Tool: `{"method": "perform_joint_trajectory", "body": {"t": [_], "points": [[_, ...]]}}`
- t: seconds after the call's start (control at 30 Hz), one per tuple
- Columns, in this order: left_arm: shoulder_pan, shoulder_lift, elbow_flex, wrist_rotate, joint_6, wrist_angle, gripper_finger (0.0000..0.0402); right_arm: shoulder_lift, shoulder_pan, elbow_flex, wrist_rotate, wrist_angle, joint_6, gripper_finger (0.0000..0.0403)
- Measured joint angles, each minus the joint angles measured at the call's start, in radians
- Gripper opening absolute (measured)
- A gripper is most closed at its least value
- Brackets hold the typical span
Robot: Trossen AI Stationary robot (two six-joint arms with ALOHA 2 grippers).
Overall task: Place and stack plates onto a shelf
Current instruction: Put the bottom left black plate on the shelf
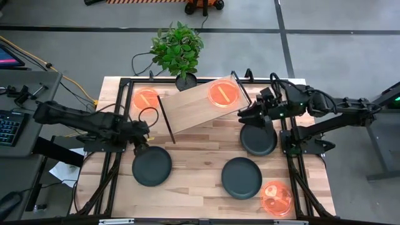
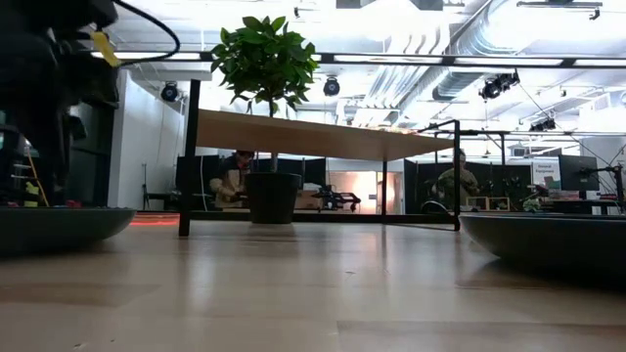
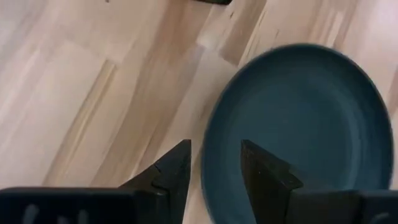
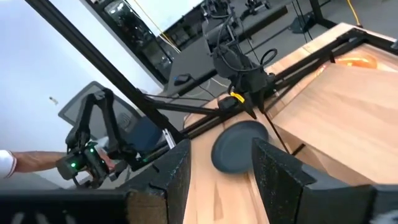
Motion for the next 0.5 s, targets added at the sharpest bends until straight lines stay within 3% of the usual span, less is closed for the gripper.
{"method": "perform_joint_trajectory", "body": {"t": [0.17,0.33,0.5], "points": [[0.000,0.052,-0.043,-0.002,0.015,0.107,0.0125,0.000,0.000,0.000,0.023,-0.040,-0.001,0.0151],[0.000,0.102,-0.059,-0.071,0.048,0.165,0.0124,0.000,0.000,-0.001,0.051,-0.067,-0.026,0.0151],[0.000,0.152,-0.061,-0.055,0.129,0.212,0.0124,0.000,0.000,-0.001,0.058,-0.081,-0.035,0.0151]]}}
